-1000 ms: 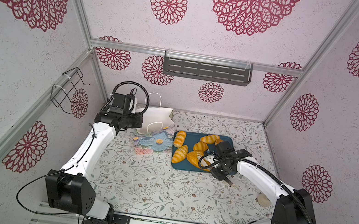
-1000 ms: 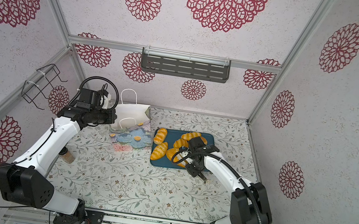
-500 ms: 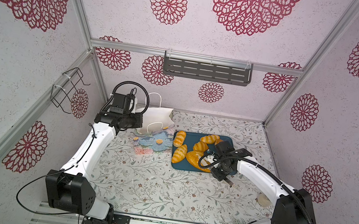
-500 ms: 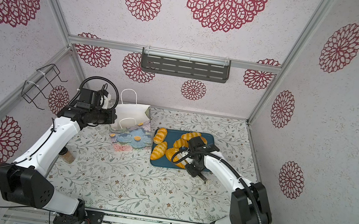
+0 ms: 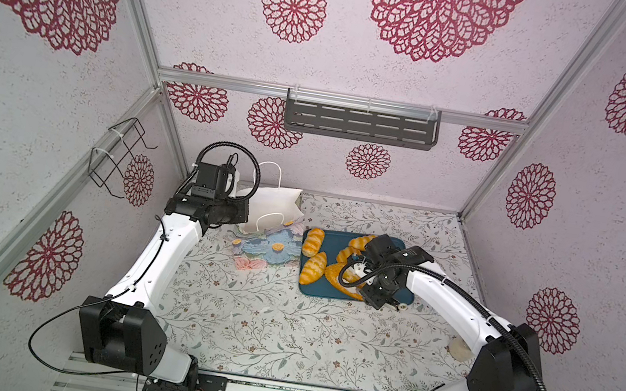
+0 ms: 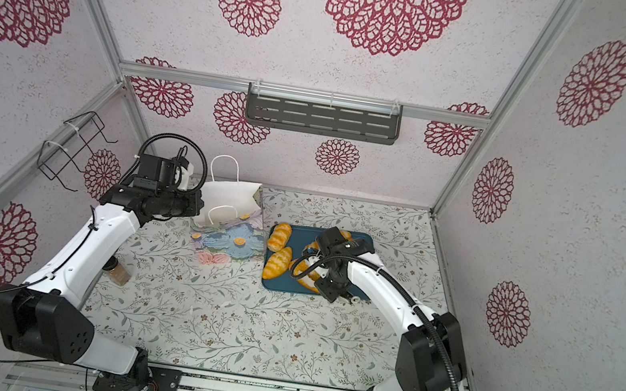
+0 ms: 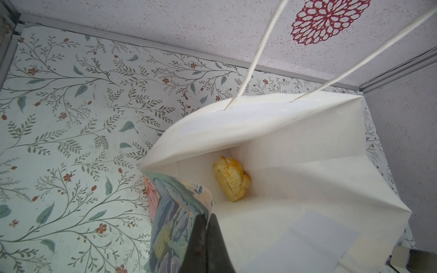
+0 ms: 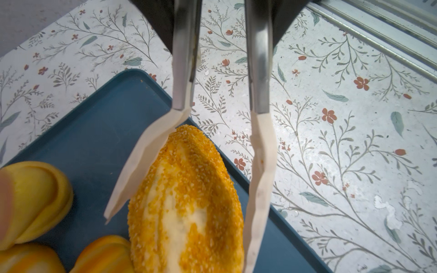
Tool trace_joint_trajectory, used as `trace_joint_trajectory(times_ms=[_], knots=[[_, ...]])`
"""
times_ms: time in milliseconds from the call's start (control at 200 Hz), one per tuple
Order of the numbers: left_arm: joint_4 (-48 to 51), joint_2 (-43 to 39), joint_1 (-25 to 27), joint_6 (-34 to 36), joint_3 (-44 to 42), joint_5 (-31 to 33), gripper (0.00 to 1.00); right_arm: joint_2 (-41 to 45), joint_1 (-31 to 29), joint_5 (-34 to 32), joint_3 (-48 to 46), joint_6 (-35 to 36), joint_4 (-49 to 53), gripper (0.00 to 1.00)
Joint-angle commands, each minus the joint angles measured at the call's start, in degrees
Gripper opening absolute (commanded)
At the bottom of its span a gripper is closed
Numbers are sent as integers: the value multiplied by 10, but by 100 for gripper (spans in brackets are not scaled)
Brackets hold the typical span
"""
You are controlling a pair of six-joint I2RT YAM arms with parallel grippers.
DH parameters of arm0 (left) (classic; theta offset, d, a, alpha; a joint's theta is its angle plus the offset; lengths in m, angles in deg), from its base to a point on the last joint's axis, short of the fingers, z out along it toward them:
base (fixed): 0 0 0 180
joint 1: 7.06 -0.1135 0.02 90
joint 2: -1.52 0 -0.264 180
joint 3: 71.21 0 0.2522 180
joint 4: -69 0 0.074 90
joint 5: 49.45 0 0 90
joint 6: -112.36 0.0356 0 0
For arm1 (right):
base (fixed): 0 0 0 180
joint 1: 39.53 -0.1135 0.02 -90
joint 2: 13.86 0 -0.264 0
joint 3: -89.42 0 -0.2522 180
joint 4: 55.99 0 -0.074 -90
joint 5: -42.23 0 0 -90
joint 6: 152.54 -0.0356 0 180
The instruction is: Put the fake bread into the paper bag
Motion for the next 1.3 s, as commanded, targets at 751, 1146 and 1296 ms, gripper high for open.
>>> trace_joint_trajectory(times_ms=[751,1146,1296], knots=[[6,-7,8,4,-7,-8,0,-78,8,-27,62,38,34,47],[7,-7,8,3,-7,-8,0,-91,12,8,55,39,41,42],[7,-8,8,3,-7,-9,0,-91,11,18,43,32,35,30]])
